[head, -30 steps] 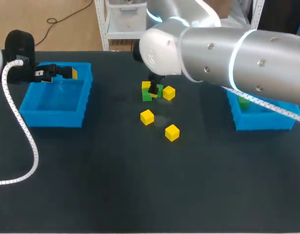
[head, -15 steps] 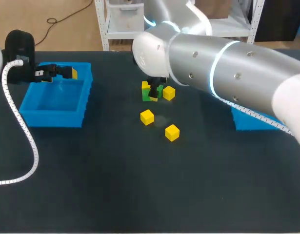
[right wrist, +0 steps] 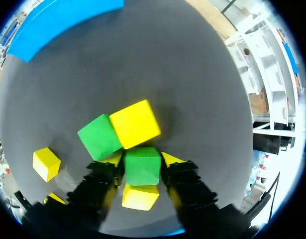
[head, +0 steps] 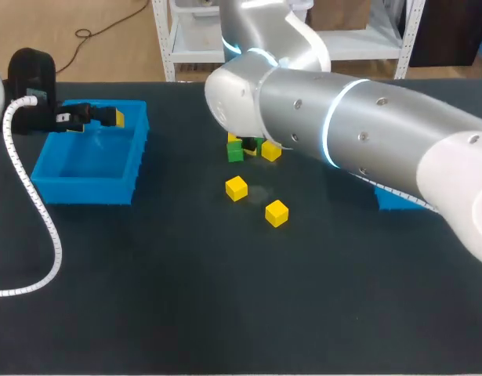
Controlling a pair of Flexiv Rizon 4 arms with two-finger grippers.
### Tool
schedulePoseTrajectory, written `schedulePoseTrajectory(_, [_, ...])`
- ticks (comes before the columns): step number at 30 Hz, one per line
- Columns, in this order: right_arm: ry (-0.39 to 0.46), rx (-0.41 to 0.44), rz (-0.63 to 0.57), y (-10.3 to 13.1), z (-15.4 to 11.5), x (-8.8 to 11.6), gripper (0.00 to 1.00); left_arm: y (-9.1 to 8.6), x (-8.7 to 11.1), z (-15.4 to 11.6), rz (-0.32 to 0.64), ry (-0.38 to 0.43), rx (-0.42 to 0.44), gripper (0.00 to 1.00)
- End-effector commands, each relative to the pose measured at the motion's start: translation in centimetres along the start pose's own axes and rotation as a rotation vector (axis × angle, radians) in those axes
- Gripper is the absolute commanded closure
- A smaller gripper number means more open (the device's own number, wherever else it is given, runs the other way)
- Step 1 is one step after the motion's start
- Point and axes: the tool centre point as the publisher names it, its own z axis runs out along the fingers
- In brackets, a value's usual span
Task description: Put the green cubes in the right bin and the yellow cubes in the left bin.
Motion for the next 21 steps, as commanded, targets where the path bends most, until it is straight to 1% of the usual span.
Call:
schedulePoseTrajectory(1, [-0.047, 0.071, 0.027, 0.2, -2.3, 1.2, 1.00, 0.2, 0.1, 0.0, 0.002, -0.006, 0.011, 0.00])
schedulePoseTrajectory(4, [-0.091, 0.117, 0.079, -1.1, -4.9, 1.5, 1.00, 0.2, 0.1, 0.0, 0.002, -0.006, 0.011, 0.00])
schedulePoseTrajectory(6, [-0.132, 0.159, 0.137, -2.3, -7.2, 2.1, 1.00, 0.2, 0.1, 0.0, 0.002, -0.006, 0.011, 0.00])
schedulePoseTrajectory(8, [-0.178, 0.206, 0.216, -3.9, -9.6, 3.3, 1.00, 0.2, 0.1, 0.0, 0.002, -0.006, 0.011, 0.00])
schedulePoseTrajectory(9, [-0.197, 0.236, 0.281, -4.9, -11.0, 4.5, 1.00, 0.2, 0.1, 0.0, 0.002, -0.006, 0.011, 0.00])
schedulePoseTrajectory(10, [-0.204, 0.250, 0.314, -5.4, -11.5, 5.1, 1.00, 0.2, 0.1, 0.0, 0.002, -0.006, 0.011, 0.00])
schedulePoseTrajectory(11, [-0.212, 0.280, 0.399, -6.6, -12.5, 6.8, 1.00, 0.2, 0.1, 0.0, 0.002, -0.006, 0.011, 0.00])
schedulePoseTrajectory(12, [-0.215, 0.292, 0.430, -7.1, -12.8, 7.6, 1.00, 0.2, 0.1, 0.0, 0.002, -0.006, 0.011, 0.00])
schedulePoseTrajectory(14, [-0.213, 0.320, 0.585, -8.9, -13.4, 11.2, 1.00, 0.2, 0.1, 0.0, 0.002, -0.006, 0.011, 0.00])
schedulePoseTrajectory(15, [-0.208, 0.330, 0.639, -9.4, -13.4, 12.8, 1.00, 0.2, 0.1, 0.0, 0.002, -0.006, 0.011, 0.00])
schedulePoseTrajectory(19, [-0.171, 0.323, 0.851, -11.1, -12.0, 19.5, 1.00, 0.2, 0.1, 0.0, 0.002, -0.006, 0.011, 0.00])
schedulePoseTrajectory(21, [-0.152, 0.306, 0.943, -11.2, -11.1, 22.5, 1.00, 0.2, 0.1, 0.0, 0.002, -0.006, 0.011, 0.00])
